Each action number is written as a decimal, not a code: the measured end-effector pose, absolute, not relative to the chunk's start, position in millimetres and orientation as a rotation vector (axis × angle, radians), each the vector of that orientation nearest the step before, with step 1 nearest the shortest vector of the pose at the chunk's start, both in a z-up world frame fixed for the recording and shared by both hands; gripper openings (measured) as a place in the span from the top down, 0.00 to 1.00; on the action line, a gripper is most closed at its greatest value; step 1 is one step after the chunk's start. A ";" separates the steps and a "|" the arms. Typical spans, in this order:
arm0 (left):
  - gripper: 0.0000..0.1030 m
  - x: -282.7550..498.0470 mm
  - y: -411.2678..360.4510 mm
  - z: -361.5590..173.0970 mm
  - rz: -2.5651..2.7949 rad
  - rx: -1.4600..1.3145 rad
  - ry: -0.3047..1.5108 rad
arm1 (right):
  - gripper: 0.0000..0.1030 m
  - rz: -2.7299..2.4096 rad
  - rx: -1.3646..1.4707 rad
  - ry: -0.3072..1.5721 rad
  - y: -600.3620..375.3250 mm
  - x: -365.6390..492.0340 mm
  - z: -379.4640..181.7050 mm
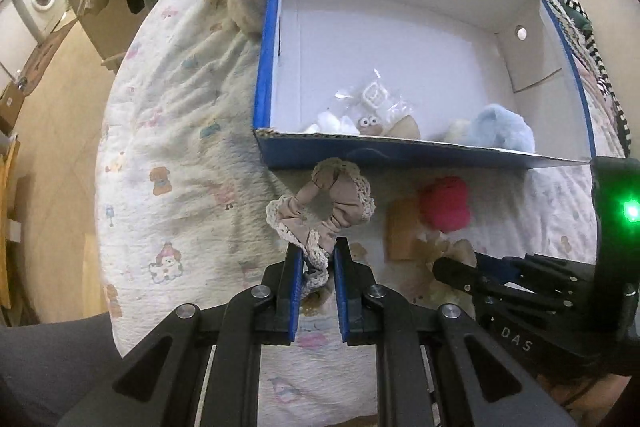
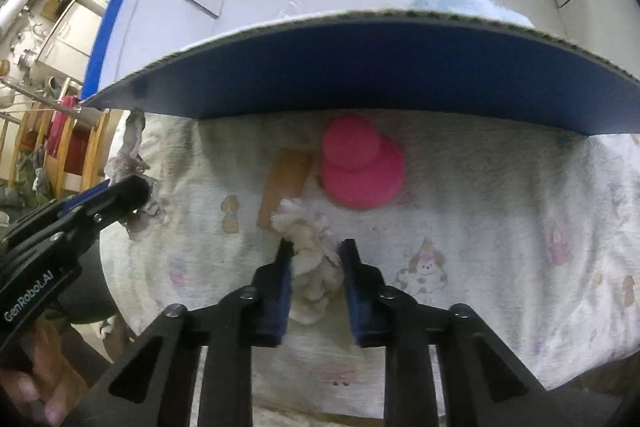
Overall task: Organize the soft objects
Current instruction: 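Carry both lace scrunchies with both tools over the white box, then open both tools to drop the lace scrunchies into the box, then withdraw both tools from the box toward the pink duck and tan stick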
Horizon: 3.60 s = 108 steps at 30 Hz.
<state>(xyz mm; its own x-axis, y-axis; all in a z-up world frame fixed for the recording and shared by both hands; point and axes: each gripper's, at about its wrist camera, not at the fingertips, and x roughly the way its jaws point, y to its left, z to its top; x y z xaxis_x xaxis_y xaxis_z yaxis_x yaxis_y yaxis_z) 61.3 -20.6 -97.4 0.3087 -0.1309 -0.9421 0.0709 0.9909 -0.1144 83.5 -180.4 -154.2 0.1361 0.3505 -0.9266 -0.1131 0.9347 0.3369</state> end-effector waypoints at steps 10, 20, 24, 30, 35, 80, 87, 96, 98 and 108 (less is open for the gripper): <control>0.87 54.4 -15.0 -71.9 -0.138 -0.041 1.184 | 0.81 0.365 0.294 1.299 -215.1 62.6 -104.2; 0.87 58.5 -21.4 -20.6 -0.172 -0.037 1.089 | 0.81 0.372 0.292 1.162 -244.3 62.2 -43.9; 0.87 69.6 -32.4 -5.0 -0.189 -0.017 1.061 | 0.81 0.363 0.298 1.118 -251.9 77.9 -24.7; 0.87 96.8 -43.6 7.5 -0.200 -0.004 1.046 | 0.81 0.351 0.312 1.069 -256.5 106.2 -5.2; 0.87 119.1 -56.7 8.7 -0.213 0.005 1.054 | 0.81 0.344 0.312 1.046 -254.6 129.7 -0.2; 0.85 184.5 -92.7 -79.4 -0.208 0.064 1.179 | 0.80 0.226 0.376 1.190 -249.4 194.6 -85.8; 0.53 186.0 -89.6 -80.4 -0.229 0.020 1.209 | 0.60 0.193 0.384 1.194 -253.5 193.0 -88.6; 0.44 185.4 -82.2 -73.8 -0.191 0.017 1.181 | 0.08 0.159 0.406 1.174 -262.2 193.0 -87.0; 0.44 184.7 -81.3 -73.9 -0.185 0.019 1.183 | 0.08 0.156 0.397 1.178 -261.9 192.8 -87.4; 0.44 179.5 -82.2 -73.1 -0.180 0.047 1.173 | 0.08 0.170 0.376 1.160 -263.0 191.6 -82.3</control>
<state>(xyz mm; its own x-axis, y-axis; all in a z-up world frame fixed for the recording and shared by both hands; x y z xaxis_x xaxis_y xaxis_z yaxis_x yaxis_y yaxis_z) 179.5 -82.2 -73.1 0.3749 -0.1162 -0.9198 0.1656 0.9845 -0.0569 191.6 -263.0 -82.3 0.3955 0.3221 -0.8601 0.0615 0.9251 0.3747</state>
